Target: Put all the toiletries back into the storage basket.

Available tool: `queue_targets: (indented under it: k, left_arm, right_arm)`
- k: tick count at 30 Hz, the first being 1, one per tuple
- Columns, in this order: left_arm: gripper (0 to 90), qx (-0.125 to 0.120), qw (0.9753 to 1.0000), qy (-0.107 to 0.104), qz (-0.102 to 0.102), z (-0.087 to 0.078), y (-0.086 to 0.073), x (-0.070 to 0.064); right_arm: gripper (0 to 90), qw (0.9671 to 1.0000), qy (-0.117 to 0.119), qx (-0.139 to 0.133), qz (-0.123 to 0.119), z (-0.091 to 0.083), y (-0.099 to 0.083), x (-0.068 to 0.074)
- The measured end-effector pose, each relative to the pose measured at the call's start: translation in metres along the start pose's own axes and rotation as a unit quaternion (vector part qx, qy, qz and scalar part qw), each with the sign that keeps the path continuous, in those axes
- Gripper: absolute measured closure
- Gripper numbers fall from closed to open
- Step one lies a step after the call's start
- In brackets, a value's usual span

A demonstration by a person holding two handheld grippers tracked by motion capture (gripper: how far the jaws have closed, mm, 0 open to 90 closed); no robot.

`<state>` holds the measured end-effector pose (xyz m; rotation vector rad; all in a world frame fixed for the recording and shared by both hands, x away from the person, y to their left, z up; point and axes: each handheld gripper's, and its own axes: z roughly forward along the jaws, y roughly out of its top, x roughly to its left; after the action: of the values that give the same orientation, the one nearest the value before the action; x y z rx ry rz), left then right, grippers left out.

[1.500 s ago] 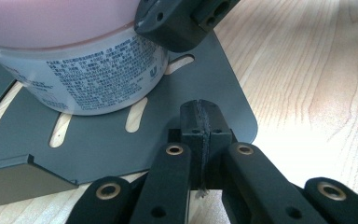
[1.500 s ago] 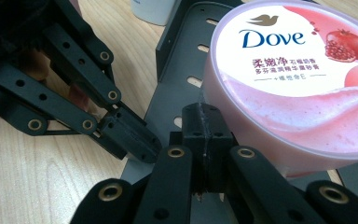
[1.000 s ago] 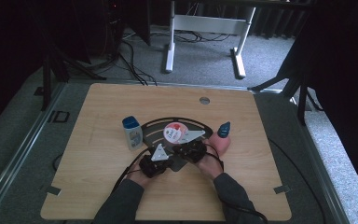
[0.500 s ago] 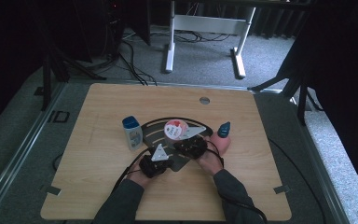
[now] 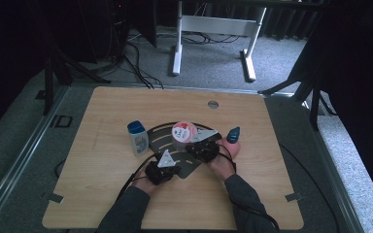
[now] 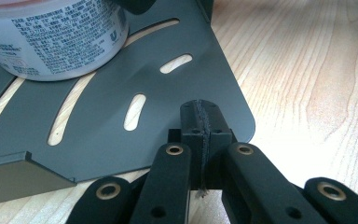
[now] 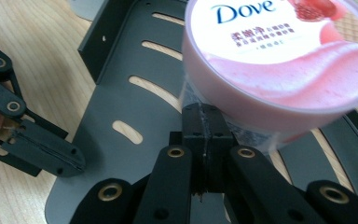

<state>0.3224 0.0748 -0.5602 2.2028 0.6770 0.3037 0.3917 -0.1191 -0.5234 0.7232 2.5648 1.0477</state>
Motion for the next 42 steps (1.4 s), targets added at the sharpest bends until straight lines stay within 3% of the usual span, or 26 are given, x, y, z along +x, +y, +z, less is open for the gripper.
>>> queue_targets:
  k: [7,34,37,42]
  left_arm:
    - [90.0,0.000,1.0000,-0.003,-0.002,0.000,0.000,0.001]
    - [90.0,0.000,1.0000,-0.008,-0.005,0.000,0.000,0.001]
    - [90.0,0.000,1.0000,-0.007,-0.005,0.000,0.000,0.001]
    - [90.0,-0.001,0.9999,-0.006,-0.009,0.000,0.000,0.001]
  right_arm:
    - [90.0,0.9998,-0.013,-0.005,0.014,0.001,0.001,-0.005]
    - [88.6,0.9990,-0.034,-0.005,0.029,0.007,0.007,-0.013]
    - [86.1,0.9994,-0.024,-0.002,0.025,0.006,0.007,-0.012]
    - [82.6,0.9999,-0.010,0.009,0.006,0.003,0.000,0.004]
